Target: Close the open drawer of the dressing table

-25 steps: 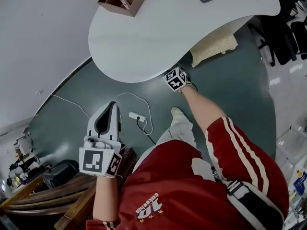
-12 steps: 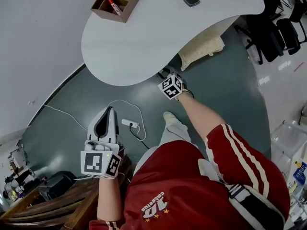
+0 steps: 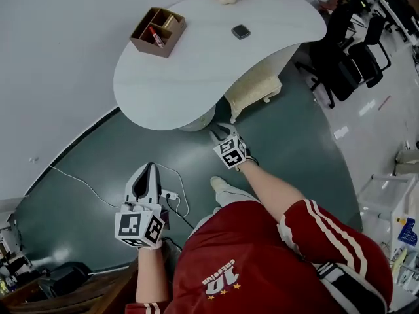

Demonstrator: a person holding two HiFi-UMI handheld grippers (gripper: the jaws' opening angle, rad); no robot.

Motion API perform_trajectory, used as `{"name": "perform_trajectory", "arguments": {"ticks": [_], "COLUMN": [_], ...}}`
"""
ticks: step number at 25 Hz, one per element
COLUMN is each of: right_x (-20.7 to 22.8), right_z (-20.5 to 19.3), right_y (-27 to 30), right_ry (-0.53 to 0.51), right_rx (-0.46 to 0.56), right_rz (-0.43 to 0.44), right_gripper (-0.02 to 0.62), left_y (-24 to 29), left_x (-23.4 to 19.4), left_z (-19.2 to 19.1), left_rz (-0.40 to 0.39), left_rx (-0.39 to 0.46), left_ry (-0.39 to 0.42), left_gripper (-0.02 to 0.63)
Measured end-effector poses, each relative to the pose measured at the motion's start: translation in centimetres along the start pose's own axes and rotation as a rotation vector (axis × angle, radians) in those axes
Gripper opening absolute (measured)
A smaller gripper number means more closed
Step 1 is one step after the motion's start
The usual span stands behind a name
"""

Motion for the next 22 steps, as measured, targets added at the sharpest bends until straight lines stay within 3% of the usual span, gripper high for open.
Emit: {"name": "perform_trajectory", "arguments": {"ticks": [3, 8, 22], "right_x": [-1.9, -3.6, -7.4], "right_z": [0.4, 1.3, 10.6], "right_y": [-3.8, -9.8, -28.1], "right_ry": [0.011, 0.056, 0.065], "right_rx": [0.027, 0.115, 0.355], "right_rz": [0.003, -0.002, -0.070], "right_gripper": [0.117, 0.117, 0.127], "left_y": [-1.8, -5.6, -16.5], "left_x": [1.1, 3.9, 5.7], "left_z": [0.3, 1.2, 3.5], "left_rz": [-0.020, -0.069, -0.079], "left_rx": [0.009, 0.039, 0.220], "left_ry": [0.028, 0.152, 0.168], "left_gripper": [-0.002, -0.002, -0.002]}}
Point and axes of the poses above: the fingertips, and each gripper's own axes: y forward along the fingers, x to its right, z out of its top, the point moved 9 cm from there along -y, backward along the fingers, and after that the axes turned 3 degrees about x, right-handed, at the moved point
